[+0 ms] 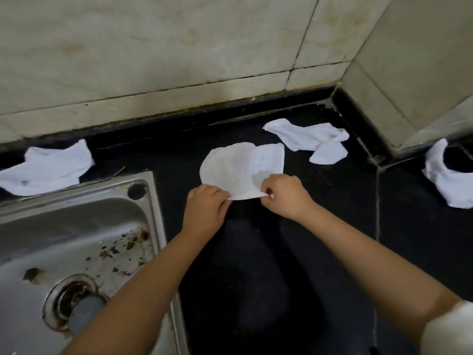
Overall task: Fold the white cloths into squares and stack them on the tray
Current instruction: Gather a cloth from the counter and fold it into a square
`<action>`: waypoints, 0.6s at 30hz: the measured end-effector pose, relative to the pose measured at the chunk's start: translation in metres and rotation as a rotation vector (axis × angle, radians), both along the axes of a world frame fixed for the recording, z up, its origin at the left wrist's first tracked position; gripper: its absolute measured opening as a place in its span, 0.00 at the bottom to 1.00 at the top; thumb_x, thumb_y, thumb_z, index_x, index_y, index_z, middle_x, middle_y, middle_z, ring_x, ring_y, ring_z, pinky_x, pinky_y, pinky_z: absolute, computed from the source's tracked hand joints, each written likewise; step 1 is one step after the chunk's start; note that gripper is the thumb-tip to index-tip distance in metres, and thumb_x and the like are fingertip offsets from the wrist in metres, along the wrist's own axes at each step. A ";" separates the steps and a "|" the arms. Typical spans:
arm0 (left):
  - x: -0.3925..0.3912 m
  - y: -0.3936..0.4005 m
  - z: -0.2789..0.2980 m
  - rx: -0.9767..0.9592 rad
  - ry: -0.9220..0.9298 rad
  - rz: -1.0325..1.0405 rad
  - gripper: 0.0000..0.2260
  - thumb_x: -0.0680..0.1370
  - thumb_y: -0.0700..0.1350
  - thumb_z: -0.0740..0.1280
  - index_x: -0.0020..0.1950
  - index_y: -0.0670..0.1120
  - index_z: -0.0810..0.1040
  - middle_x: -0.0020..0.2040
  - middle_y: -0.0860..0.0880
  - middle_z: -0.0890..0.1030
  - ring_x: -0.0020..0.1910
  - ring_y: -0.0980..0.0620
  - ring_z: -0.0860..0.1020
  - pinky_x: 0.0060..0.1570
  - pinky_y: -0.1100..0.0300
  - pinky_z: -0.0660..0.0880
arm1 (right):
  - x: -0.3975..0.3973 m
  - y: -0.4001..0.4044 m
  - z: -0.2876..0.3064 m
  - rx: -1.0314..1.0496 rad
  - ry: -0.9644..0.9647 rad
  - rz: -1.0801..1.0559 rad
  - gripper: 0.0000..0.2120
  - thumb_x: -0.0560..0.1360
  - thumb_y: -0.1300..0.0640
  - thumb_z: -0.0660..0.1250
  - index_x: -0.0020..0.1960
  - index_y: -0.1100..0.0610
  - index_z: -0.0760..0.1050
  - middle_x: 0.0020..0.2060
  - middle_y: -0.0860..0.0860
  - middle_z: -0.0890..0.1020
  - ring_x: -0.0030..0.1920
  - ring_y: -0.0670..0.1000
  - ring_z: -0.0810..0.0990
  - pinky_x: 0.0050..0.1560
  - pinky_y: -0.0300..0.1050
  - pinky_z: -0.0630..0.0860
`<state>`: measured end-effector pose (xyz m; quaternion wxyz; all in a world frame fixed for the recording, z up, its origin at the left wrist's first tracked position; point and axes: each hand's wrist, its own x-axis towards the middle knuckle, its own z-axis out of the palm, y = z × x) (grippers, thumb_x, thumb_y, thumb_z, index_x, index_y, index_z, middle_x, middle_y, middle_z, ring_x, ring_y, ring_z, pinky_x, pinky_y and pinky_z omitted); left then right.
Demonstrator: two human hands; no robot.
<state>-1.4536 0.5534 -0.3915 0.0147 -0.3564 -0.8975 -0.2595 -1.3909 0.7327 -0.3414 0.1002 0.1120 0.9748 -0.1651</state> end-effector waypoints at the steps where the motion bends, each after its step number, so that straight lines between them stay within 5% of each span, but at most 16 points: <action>1: -0.002 -0.002 0.006 0.021 -0.013 -0.040 0.13 0.73 0.47 0.61 0.39 0.43 0.82 0.34 0.48 0.82 0.35 0.46 0.80 0.39 0.55 0.74 | 0.006 0.007 0.005 0.054 0.004 0.003 0.08 0.74 0.58 0.62 0.48 0.60 0.78 0.46 0.54 0.79 0.50 0.54 0.76 0.54 0.46 0.67; 6: -0.001 0.016 0.047 0.091 -0.024 -0.083 0.09 0.74 0.41 0.63 0.44 0.38 0.81 0.39 0.43 0.83 0.38 0.43 0.80 0.40 0.60 0.69 | 0.045 0.057 0.031 0.151 0.133 -0.107 0.09 0.75 0.60 0.61 0.49 0.59 0.80 0.46 0.55 0.82 0.51 0.58 0.79 0.52 0.49 0.73; 10: 0.019 0.079 0.077 0.177 -0.022 -0.239 0.16 0.76 0.46 0.58 0.48 0.39 0.82 0.42 0.41 0.83 0.43 0.44 0.80 0.43 0.60 0.71 | 0.094 0.104 0.069 0.229 0.325 -0.285 0.09 0.72 0.63 0.63 0.46 0.61 0.82 0.44 0.62 0.83 0.47 0.63 0.80 0.47 0.53 0.76; 13: 0.061 0.145 0.112 0.276 -0.005 -0.418 0.19 0.75 0.48 0.55 0.44 0.38 0.81 0.38 0.41 0.82 0.40 0.51 0.75 0.38 0.61 0.67 | 0.162 0.141 0.108 0.328 0.516 -0.480 0.09 0.70 0.66 0.63 0.44 0.64 0.82 0.40 0.64 0.83 0.44 0.64 0.80 0.44 0.53 0.75; 18: 0.168 0.229 0.160 0.305 0.048 -0.782 0.12 0.74 0.41 0.59 0.46 0.39 0.81 0.40 0.40 0.82 0.41 0.40 0.80 0.39 0.52 0.76 | 0.324 0.167 0.157 0.527 0.700 -0.792 0.12 0.67 0.67 0.61 0.44 0.67 0.82 0.38 0.65 0.83 0.39 0.65 0.81 0.43 0.53 0.78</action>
